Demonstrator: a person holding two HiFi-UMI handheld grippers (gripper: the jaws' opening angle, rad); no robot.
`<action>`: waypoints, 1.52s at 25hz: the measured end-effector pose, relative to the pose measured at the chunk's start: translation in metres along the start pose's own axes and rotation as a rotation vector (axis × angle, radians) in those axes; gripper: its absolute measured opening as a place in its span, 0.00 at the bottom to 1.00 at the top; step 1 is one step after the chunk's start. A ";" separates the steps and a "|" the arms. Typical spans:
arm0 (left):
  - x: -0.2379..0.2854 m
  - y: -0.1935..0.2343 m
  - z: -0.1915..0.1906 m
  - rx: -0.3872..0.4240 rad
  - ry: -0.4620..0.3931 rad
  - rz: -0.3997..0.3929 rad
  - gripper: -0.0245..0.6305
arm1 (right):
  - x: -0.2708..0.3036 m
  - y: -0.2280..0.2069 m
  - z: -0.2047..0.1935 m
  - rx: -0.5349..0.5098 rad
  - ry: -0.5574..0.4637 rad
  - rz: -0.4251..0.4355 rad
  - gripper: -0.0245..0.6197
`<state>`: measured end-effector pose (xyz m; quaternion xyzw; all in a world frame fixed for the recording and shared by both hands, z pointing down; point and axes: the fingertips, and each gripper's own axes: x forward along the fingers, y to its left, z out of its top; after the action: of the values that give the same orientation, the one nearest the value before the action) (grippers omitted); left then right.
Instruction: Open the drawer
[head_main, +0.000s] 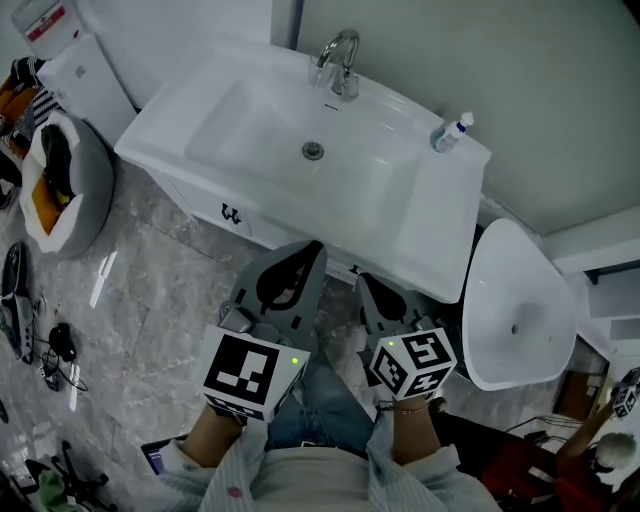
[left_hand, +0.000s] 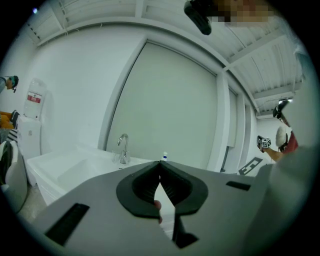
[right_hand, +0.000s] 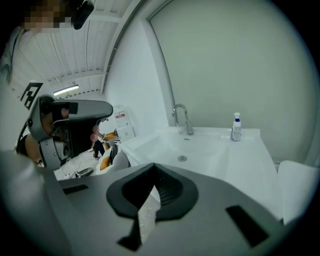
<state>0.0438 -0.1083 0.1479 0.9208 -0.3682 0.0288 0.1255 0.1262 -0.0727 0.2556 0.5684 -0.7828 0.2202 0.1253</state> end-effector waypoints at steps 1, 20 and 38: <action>0.000 -0.001 -0.004 -0.005 0.009 -0.011 0.06 | 0.001 0.001 -0.002 0.001 0.002 -0.008 0.05; 0.024 0.013 -0.097 -0.042 0.149 -0.046 0.06 | 0.045 -0.026 -0.068 0.052 0.090 -0.043 0.05; 0.040 0.045 -0.247 -0.128 0.242 0.028 0.06 | 0.095 -0.086 -0.201 0.140 0.147 -0.159 0.05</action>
<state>0.0520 -0.1040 0.4023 0.8955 -0.3642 0.1179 0.2271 0.1663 -0.0765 0.4909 0.6181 -0.7067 0.3050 0.1595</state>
